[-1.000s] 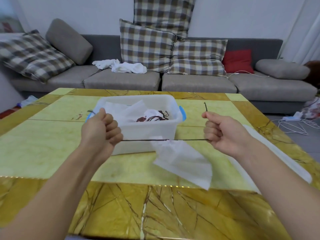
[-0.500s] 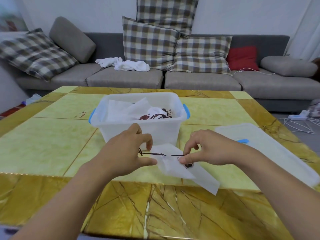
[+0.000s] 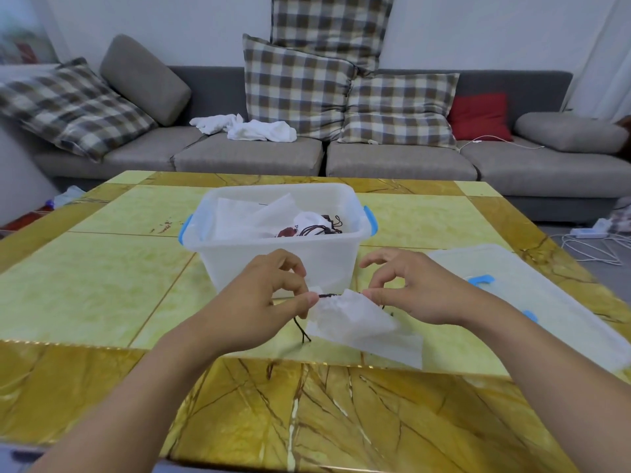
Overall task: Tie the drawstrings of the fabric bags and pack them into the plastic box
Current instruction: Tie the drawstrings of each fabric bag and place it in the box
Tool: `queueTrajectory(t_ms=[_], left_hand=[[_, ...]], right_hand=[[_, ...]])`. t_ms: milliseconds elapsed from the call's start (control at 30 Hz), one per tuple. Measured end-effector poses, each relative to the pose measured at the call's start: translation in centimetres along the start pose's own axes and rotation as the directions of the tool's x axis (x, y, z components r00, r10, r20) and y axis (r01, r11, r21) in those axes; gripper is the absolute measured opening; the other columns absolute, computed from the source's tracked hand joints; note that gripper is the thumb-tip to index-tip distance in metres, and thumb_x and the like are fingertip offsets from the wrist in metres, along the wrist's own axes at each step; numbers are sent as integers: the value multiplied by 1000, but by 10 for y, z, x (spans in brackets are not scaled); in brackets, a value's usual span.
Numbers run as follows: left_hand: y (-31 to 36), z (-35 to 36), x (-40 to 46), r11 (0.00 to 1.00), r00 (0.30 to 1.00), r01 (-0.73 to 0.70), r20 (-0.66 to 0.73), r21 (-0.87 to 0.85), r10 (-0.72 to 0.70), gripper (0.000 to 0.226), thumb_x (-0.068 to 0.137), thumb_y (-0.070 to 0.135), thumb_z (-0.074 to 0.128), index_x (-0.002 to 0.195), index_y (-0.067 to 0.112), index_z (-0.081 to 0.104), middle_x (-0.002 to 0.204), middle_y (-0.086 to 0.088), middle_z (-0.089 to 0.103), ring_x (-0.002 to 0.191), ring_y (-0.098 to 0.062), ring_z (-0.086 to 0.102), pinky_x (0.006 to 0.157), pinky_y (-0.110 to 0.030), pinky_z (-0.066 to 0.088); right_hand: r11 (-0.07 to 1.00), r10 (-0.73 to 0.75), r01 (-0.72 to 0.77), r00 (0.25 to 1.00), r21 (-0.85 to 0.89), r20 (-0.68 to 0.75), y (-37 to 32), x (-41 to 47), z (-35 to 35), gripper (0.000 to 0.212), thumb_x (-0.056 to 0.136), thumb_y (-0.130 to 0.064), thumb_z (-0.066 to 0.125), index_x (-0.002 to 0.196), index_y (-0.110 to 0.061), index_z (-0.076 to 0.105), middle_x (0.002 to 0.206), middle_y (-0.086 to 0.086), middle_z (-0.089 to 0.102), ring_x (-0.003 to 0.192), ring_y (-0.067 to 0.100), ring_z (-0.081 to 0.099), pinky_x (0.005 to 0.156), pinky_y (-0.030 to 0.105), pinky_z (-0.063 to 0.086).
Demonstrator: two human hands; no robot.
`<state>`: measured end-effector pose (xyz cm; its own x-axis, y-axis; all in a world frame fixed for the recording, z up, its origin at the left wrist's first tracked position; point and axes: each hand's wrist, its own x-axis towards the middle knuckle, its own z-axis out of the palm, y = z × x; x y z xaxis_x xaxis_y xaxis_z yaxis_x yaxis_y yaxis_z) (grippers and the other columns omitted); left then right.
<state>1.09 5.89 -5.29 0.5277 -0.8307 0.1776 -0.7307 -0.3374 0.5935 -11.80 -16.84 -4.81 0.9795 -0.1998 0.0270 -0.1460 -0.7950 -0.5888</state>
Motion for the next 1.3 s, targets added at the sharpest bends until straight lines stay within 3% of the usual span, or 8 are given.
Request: queueTrajectory(t_ms=[100,200,333,600,867,967,1167,1300], left_hand=[[10,1,0,987,999,-2,-42,-158,-5,32,93,36,65,63,27,70,114,22,60,111,3,56,84,-20,39],[22,3,1,898,999,-23,11,-440,31,32,97,25,60,68,17,70,114,15,70,113,-2,62,91,-14,43],[32,11,7,755,999,47,17,-654,-48,33,103,23,46,79,9,64,101,0,77,101,-6,68,85,-16,47],[26,14,18,585,961,214,62,-782,-269,26,102,24,53,90,15,73,84,-1,69,79,-12,59,71,-27,43],[28,18,17,822,956,172,-109,-543,-272,30,95,28,65,67,23,75,67,1,66,54,-7,45,53,-20,33],[32,21,15,852,969,162,-84,-498,-233,34,97,27,63,65,18,70,54,7,52,47,-7,35,47,-19,27],[30,17,13,810,985,153,21,-567,-172,34,104,16,50,74,6,65,101,7,76,76,-2,62,66,-18,42],[30,18,12,844,990,123,4,-522,-143,35,102,15,53,70,7,62,93,3,77,77,-11,63,66,-20,42]], right_hand=[[999,32,-30,998,35,-61,2,5,3,27,92,-20,67,69,-7,70,104,-13,68,93,3,61,80,19,43],[983,73,-67,997,171,-30,-1,8,9,37,93,-13,62,59,-3,53,60,-4,48,57,12,39,55,27,33],[959,104,-86,993,270,-51,-18,11,18,42,96,-10,55,59,-13,35,57,-5,25,54,11,21,50,27,19],[667,261,-183,965,723,4,-31,14,8,31,99,-29,61,72,-14,56,56,-3,23,47,11,16,40,21,15],[932,12,121,932,342,-362,-33,11,12,19,80,-23,82,74,-12,68,41,-11,31,39,9,22,44,20,22],[936,-140,238,928,259,-344,-40,6,13,14,82,-17,79,94,-21,72,45,-12,28,41,10,24,47,20,24],[946,-268,309,915,99,-302,-37,2,13,22,82,-15,75,99,-30,76,47,-10,32,46,12,30,50,22,28],[947,-318,316,889,-63,-329,-32,6,14,16,83,-17,77,96,-26,81,51,-26,52,49,8,48,51,11,32]])
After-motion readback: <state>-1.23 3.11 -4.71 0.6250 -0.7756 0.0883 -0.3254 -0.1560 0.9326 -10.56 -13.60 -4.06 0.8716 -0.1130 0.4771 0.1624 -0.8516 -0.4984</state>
